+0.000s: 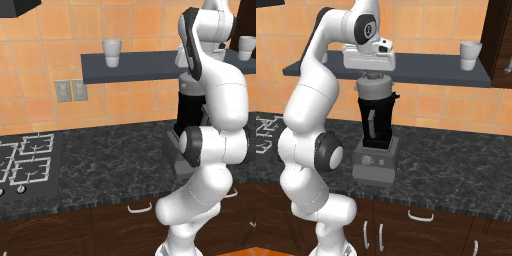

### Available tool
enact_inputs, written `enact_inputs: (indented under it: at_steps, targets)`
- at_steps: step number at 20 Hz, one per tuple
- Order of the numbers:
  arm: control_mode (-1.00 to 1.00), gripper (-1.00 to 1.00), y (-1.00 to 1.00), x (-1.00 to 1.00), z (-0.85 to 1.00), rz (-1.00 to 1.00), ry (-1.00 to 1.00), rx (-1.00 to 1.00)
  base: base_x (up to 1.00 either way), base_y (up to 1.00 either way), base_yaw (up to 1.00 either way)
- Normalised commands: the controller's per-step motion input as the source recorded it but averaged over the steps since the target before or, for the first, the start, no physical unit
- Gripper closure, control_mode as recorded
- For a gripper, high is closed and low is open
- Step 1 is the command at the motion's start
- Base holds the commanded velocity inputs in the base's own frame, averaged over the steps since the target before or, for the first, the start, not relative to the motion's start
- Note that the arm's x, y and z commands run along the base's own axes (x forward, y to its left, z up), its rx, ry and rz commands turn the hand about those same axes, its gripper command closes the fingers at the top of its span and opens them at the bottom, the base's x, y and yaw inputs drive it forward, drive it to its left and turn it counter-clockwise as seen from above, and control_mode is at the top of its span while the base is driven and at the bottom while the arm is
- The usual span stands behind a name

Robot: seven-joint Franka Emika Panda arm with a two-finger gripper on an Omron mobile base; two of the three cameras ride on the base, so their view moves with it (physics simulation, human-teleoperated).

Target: Close the lid blender by securely placing the lid on top.

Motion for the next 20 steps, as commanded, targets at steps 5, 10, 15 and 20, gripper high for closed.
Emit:
enact_inputs:
  at_steps: [5,10,15,20]
  targets:
    - [-1.00,1.00,-0.02,-0.15,0.00,0.00,0.00,0.00,0.00,0.00,0.00]
    - [-1.00,1.00,-0.08,-0.26,0.03,0.00,0.00,0.00,0.00,0.00,0.00]
    - [-1.00,1.00,0.00,-0.01,0.00,0.00,0.00,0.00,0.00,0.00,0.00]
    - [-1.00,1.00,0.00,0.00,0.24,0.00,0.00,0.00,0.00,0.00,0.00]
